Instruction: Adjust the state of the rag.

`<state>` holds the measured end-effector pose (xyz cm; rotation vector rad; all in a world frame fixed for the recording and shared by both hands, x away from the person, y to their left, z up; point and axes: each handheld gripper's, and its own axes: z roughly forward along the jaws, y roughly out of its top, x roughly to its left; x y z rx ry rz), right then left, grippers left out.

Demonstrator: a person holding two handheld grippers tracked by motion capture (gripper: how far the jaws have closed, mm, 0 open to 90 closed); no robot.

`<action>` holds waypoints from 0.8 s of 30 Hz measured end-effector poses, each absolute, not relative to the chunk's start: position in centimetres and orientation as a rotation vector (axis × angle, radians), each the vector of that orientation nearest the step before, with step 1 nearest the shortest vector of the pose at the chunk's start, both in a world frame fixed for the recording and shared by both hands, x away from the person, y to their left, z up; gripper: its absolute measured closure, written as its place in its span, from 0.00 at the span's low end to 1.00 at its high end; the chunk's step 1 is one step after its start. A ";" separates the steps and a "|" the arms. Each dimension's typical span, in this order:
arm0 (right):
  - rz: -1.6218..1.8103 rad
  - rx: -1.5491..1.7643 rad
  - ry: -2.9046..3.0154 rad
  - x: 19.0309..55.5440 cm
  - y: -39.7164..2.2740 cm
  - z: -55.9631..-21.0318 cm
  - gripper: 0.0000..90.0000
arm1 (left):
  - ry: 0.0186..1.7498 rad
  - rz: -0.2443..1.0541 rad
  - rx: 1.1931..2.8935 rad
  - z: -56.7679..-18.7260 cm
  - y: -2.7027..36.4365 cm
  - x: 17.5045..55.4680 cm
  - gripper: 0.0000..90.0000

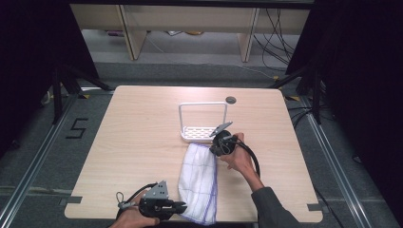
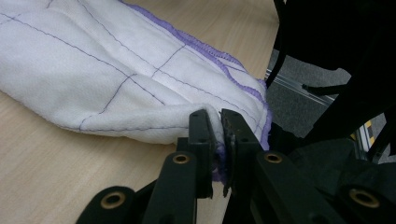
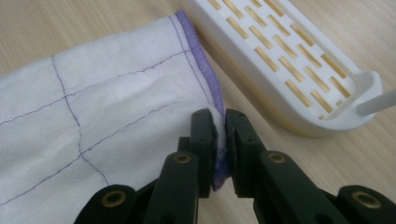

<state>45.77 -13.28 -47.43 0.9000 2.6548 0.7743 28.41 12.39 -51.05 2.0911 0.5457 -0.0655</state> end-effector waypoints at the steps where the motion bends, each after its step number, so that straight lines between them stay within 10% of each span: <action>1: 0.762 0.907 2.654 45.8 -13.0 -47.7 0.90 | 0.538 -0.080 2.109 -51.0 12.5 28.3 0.89; 10: 0.796 0.996 2.538 45.3 -14.7 -47.1 0.63 | 0.599 -0.125 2.044 -50.1 12.9 28.5 0.51; 24: 0.984 1.058 2.481 36.8 -17.5 -45.5 0.58 | 0.826 0.110 1.954 -48.8 14.9 36.6 0.43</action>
